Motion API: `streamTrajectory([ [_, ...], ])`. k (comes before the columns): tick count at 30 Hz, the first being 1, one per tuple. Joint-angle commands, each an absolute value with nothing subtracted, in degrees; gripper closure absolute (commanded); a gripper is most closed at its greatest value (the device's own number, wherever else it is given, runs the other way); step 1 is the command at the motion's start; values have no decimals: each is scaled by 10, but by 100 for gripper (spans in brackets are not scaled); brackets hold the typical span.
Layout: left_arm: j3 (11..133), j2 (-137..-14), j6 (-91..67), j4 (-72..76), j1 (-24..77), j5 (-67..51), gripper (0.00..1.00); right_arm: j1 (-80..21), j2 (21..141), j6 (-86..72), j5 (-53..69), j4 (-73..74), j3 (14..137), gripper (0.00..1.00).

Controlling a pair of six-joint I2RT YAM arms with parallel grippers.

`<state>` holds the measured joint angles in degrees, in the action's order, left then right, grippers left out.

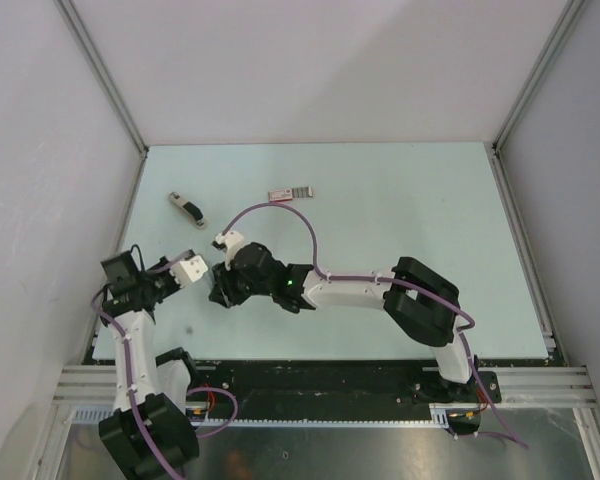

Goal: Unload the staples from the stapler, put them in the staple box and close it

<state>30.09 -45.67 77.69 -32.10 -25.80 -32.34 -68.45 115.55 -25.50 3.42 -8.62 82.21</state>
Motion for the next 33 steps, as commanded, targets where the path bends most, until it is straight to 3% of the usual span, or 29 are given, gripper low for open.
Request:
streamTrajectory([
  [1, 285, -434, 824, -287, -262, -346, 100, -691, 1144, -230, 22, -81, 817, 100],
  [5, 296, -426, 748, -302, -253, -366, 95, -687, 1139, -245, 20, -91, 824, 100],
  [9, 353, -464, 624, -352, -245, -425, 78, -672, 1140, -268, 14, -68, 853, 100],
  [13, 412, -523, 485, -378, -245, -482, 68, -667, 1157, -269, 4, -17, 900, 100],
  [18, 460, -559, 361, -387, -245, -529, 13, -669, 1187, -255, -9, 70, 956, 100],
  [20, 472, -559, 329, -387, -245, -533, 4, -668, 1193, -251, -16, 91, 962, 100],
  [33, 502, -568, 152, -313, -250, -417, 1, -687, 1296, -197, -61, 266, 1084, 100],
])
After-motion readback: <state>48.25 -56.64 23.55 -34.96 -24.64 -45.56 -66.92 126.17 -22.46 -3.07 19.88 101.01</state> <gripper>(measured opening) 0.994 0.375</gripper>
